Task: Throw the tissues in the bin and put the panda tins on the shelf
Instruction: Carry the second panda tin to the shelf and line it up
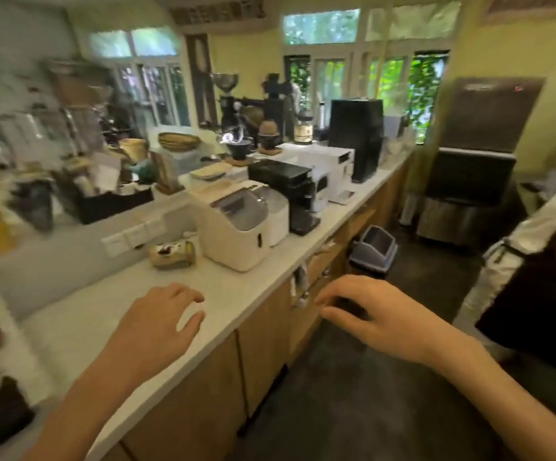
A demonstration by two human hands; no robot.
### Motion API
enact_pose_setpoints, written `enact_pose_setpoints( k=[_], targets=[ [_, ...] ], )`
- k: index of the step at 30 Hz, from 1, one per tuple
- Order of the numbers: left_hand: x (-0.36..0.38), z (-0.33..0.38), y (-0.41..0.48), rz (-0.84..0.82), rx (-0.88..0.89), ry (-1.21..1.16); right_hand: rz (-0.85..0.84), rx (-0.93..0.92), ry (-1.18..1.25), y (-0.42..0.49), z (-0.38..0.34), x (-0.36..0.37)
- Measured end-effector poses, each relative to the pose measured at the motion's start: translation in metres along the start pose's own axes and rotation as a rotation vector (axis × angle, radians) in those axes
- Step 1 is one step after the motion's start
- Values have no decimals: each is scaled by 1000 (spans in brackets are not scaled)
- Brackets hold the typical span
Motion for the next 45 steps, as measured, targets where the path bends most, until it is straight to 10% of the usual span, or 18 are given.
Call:
enact_pose_setpoints(
  k=[11, 31, 45],
  targets=[
    [133, -158, -55, -368, -542, -154, -415, -132, 49, 218, 9, 223],
    [261, -282, 147, -466, -955, -203, -636, -30, 318, 559, 135, 322],
    [344, -532, 390, -200, -1075, -711, -568, 858, 1131, 767, 54, 376]
  ],
)
Point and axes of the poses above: each hand's wrist, its own y-axis towards the middle knuckle, its own x-axis out of the palm, z = x × y, the point moved 3 cm from there along y, towards the middle knuckle, and after that the axes turned 1 degree about x, right-handed, at the moved point
